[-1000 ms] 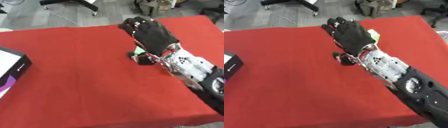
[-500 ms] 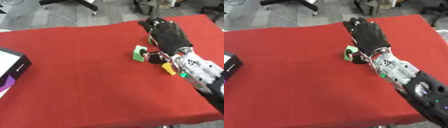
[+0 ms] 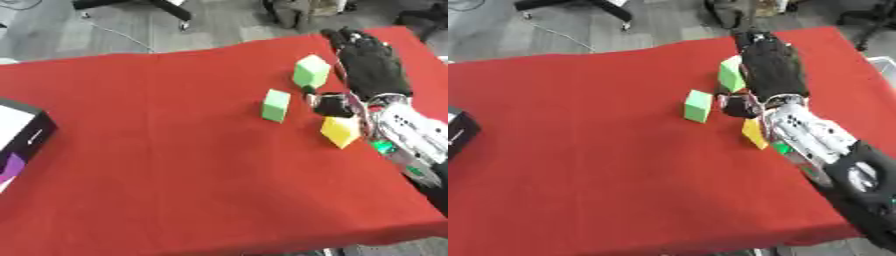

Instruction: Pick up the objects with one hand, pass them to the other hand, and then place them into the box on the other side of the table.

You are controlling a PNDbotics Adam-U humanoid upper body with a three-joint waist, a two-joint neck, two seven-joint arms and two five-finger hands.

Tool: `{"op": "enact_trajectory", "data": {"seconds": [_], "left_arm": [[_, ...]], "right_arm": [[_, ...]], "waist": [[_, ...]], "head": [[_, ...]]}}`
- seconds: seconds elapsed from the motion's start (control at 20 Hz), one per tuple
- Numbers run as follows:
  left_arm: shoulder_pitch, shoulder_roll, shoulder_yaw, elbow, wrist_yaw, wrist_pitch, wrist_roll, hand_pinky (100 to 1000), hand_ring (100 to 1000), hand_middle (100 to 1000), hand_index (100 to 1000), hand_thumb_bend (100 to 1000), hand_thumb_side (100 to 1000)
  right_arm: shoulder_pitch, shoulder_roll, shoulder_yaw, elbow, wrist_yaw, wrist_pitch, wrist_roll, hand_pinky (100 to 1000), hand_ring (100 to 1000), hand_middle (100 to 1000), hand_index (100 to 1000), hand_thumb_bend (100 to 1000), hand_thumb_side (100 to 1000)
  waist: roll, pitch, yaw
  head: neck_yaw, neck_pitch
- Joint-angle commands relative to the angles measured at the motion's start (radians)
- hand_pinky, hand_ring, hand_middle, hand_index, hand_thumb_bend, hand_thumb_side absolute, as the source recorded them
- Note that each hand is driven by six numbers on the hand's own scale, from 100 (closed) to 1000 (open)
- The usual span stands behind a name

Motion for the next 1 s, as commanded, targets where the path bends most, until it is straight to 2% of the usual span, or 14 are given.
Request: {"op": "enact_trajectory", "data": {"seconds": [0.05, 0.25, 0.7, 0.85, 1.0], "left_arm": [[-0.004, 0.021, -0.005, -0.012, 0.013, -0.003, -0.013, 820, 672, 635, 864, 870, 912], [-0.004, 0.02, -0.005, -0.008, 0.022, -0.005, -0.021, 820, 672, 634, 864, 870, 915], [-0.004, 0.018, -0.002, 0.002, 0.035, -0.006, -0.032, 818, 671, 633, 865, 874, 920], [-0.004, 0.018, -0.001, 0.005, 0.036, -0.006, -0.033, 816, 670, 632, 865, 877, 923], [-0.004, 0.018, -0.001, 0.007, 0.037, -0.006, -0.035, 814, 669, 632, 865, 878, 924]], "right_arm": [[-0.01, -0.031, -0.016, -0.021, -0.046, 0.064, -0.013, 100, 727, 726, 924, 416, 368], [-0.01, -0.03, -0.026, -0.021, -0.097, 0.119, -0.031, 100, 720, 716, 927, 406, 392], [-0.002, -0.019, -0.084, -0.004, -0.237, 0.125, -0.071, 100, 710, 692, 937, 388, 463], [-0.001, -0.011, -0.094, 0.043, -0.313, 0.125, -0.121, 100, 705, 685, 938, 379, 483], [-0.003, -0.003, -0.091, 0.107, -0.416, 0.125, -0.203, 100, 702, 678, 939, 374, 500]], "waist": [[0.002, -0.005, 0.003], [0.004, -0.003, 0.007], [0.009, -0.001, 0.007], [0.01, 0.0, 0.007], [0.011, 0.0, 0.007]], "head": [[-0.007, -0.003], [-0.009, -0.003], [-0.008, -0.003], [-0.008, -0.003], [-0.008, -0.003]]}}
